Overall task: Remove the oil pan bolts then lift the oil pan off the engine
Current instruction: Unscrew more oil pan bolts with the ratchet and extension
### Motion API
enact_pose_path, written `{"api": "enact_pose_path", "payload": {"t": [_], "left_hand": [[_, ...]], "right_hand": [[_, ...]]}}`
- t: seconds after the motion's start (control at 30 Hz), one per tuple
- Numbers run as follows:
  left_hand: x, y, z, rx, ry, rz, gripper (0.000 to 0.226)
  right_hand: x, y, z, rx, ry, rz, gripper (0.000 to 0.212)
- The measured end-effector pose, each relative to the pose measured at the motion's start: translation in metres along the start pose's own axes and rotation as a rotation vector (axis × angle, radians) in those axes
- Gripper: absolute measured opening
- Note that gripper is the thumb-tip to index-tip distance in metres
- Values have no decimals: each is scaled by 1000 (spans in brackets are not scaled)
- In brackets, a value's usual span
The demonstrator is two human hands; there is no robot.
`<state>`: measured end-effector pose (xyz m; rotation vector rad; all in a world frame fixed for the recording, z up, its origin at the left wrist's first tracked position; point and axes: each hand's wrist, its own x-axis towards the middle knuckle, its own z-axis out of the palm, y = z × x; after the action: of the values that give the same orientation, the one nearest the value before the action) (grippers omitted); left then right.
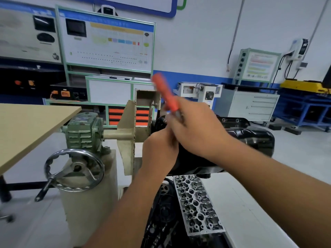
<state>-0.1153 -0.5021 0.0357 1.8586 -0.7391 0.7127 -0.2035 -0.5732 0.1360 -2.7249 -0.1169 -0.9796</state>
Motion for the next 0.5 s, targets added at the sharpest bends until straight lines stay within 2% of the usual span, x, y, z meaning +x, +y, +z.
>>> {"api": "enact_pose_path", "payload": {"t": [0.03,0.1,0.13,0.17,0.2,0.3,0.33,0.37,0.4,0.43,0.5], "left_hand": [[1,2,-4,-9,39,57,14],[3,7,-7,-40,77,91,30],[3,8,-6,-49,75,79,35],[2,8,-5,-66,70,72,38],[0,9,-4,-81,57,73,37],[-2,7,0,-157,53,115,18],[-2,7,0,-167,52,122,12],[-2,6,0,-147,59,131,11],[-2,7,-1,-129,79,134,12],[-2,7,-2,-125,104,127,19],[-2,6,-3,-137,139,92,35]], "right_hand": [[-1,-3,3,323,146,263,6],[-3,-12,7,1030,306,798,12],[-4,-15,9,1184,324,905,13],[-4,-15,10,1155,281,879,13],[-3,-11,10,960,203,727,12],[1,3,-6,13,-68,64,13],[3,7,-10,-166,-125,-45,13],[3,8,-11,-204,-118,-86,14],[1,5,-9,-121,-57,-53,15],[0,0,-5,97,62,100,16],[-3,-13,4,826,287,638,19]]}}
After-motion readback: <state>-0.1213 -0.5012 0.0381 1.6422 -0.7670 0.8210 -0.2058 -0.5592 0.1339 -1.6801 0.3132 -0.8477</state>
